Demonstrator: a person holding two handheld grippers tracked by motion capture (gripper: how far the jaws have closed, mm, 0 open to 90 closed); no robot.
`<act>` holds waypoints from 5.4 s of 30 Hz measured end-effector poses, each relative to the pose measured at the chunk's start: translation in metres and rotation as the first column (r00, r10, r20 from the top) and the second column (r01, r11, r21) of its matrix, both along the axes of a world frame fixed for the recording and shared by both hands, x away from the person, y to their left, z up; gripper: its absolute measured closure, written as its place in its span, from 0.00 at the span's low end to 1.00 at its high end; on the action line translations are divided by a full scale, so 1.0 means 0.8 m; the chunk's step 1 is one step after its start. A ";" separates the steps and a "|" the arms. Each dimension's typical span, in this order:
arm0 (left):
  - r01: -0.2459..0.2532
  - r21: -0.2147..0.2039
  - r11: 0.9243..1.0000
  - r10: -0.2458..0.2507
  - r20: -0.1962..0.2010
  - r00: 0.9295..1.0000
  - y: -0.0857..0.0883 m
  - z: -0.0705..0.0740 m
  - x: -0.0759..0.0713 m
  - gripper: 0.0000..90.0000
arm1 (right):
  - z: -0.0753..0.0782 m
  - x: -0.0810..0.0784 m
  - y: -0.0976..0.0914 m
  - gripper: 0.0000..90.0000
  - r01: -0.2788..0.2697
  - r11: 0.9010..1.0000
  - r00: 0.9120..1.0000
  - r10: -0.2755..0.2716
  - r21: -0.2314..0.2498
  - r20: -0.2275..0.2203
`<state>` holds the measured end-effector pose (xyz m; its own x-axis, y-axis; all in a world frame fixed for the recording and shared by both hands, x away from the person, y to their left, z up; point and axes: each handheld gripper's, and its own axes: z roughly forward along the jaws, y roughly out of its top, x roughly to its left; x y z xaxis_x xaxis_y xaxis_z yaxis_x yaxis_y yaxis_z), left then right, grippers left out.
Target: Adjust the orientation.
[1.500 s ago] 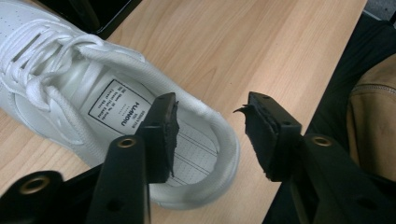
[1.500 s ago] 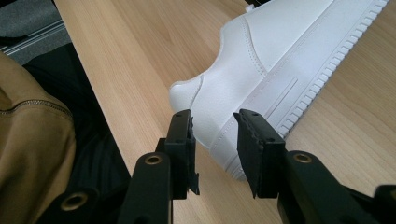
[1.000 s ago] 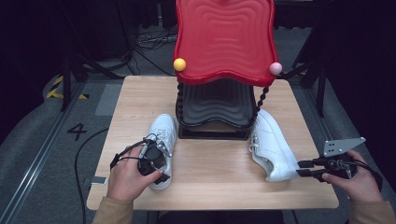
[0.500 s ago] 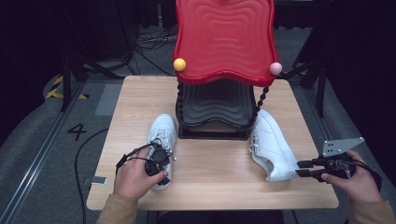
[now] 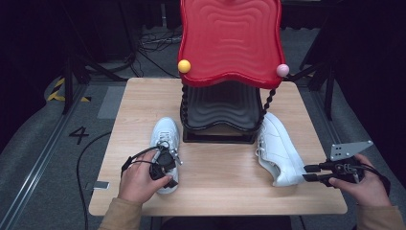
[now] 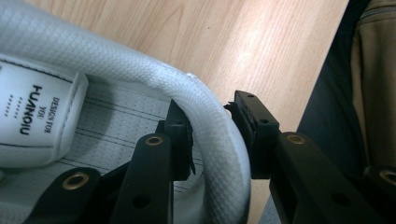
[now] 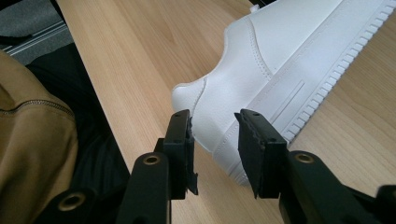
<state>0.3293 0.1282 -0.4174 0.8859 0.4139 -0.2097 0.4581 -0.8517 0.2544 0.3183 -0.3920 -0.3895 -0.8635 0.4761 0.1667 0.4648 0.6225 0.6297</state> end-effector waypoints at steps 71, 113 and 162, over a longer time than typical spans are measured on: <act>-0.109 -0.043 0.993 0.114 0.176 0.978 0.023 0.282 0.034 0.79 | -0.006 -0.003 -0.025 0.73 0.026 0.999 1.000 -0.026 0.023 -0.015; -0.029 0.011 1.000 0.021 0.438 0.899 -0.060 0.432 0.070 0.79 | -0.010 -0.021 -0.043 0.74 0.046 0.998 0.999 -0.045 0.040 -0.031; 0.068 0.088 0.994 -0.100 0.448 0.888 -0.174 0.414 0.176 0.79 | -0.013 -0.040 -0.050 0.73 0.036 0.997 0.998 -0.032 0.067 -0.048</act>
